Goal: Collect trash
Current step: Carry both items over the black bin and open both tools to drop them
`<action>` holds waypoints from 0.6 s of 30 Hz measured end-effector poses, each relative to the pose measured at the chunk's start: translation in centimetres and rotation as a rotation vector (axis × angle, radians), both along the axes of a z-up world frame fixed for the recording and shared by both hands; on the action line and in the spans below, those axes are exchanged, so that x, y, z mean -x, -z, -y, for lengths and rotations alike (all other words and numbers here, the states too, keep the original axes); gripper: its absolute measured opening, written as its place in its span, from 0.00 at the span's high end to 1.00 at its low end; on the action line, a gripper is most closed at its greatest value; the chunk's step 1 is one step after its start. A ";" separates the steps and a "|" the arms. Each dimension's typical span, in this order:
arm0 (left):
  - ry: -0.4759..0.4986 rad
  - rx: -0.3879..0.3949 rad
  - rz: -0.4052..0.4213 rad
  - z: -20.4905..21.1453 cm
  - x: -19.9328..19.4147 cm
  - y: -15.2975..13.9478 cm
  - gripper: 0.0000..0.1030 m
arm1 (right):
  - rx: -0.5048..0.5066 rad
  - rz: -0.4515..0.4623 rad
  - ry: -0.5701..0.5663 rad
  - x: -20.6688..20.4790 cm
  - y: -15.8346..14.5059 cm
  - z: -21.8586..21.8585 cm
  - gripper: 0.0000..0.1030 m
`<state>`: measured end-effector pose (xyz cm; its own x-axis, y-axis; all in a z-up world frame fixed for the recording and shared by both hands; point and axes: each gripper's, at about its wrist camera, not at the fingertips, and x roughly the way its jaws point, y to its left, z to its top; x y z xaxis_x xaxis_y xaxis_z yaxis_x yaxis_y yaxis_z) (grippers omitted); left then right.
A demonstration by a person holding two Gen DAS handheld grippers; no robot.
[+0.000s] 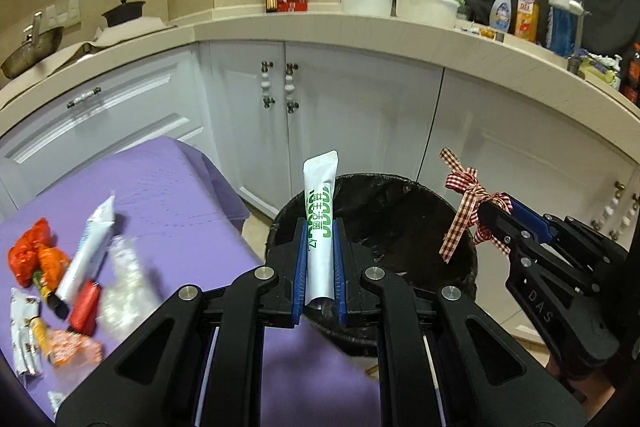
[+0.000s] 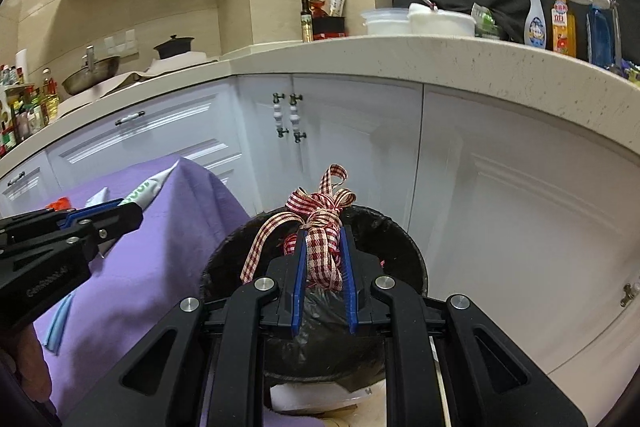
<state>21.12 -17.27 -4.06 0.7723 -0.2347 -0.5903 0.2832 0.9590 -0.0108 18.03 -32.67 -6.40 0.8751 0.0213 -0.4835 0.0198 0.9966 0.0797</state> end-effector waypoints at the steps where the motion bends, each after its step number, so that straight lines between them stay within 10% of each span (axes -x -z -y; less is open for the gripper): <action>1: -0.003 -0.006 -0.005 0.2 -0.3 0.2 0.88 | 0.000 -0.006 0.001 -0.5 0.4 0.1 0.84; 8: -0.036 -0.040 -0.063 1.6 -3.3 2.4 0.81 | -0.023 -0.049 0.017 -3.1 2.5 1.1 0.67; 12: -0.052 -0.034 -0.083 1.3 -3.7 2.9 0.53 | -0.025 -0.059 0.034 -3.4 3.0 1.3 0.57; 18: -0.062 -0.019 -0.069 0.1 -2.6 1.6 0.52 | -0.027 -0.050 0.039 -2.3 2.0 0.8 0.55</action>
